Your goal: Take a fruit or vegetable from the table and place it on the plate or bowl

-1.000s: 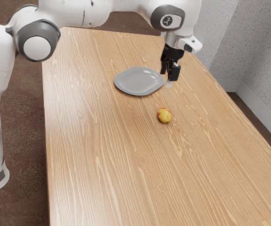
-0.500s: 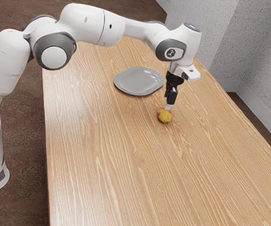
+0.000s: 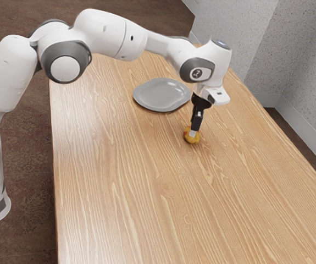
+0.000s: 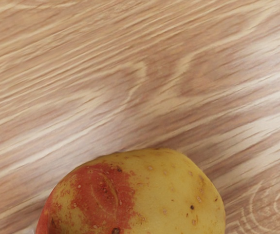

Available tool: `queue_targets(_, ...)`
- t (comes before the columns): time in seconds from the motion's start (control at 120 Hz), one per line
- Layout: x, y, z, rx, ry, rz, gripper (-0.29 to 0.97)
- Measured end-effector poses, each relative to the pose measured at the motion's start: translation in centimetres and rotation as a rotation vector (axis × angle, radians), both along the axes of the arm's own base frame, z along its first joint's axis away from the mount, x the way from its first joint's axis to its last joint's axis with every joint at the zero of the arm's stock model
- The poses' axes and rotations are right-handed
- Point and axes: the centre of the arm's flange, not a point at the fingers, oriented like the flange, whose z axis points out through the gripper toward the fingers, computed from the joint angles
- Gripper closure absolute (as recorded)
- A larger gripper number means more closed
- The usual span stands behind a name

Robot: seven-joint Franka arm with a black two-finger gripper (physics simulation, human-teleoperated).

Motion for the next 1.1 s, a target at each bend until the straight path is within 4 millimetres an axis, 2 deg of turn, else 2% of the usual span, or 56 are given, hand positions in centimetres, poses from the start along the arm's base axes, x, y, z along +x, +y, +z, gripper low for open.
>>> queue_targets(0.175,-0.1,0.0,-1.3,-0.004,0.01,-0.02,0.0)
queue_targets(0.617,0.1,0.1,-2.7,-0.006,0.015,-0.049,0.0)
queue_targets(0.825,0.1,0.2,-3.1,-0.002,0.015,-0.055,0.25)
queue_targets(0.958,0.1,0.2,-2.6,0.004,0.007,-0.054,0.29)
queue_targets(1.1,-0.1,1.4,-1.3,0.015,-0.008,-0.03,0.32)
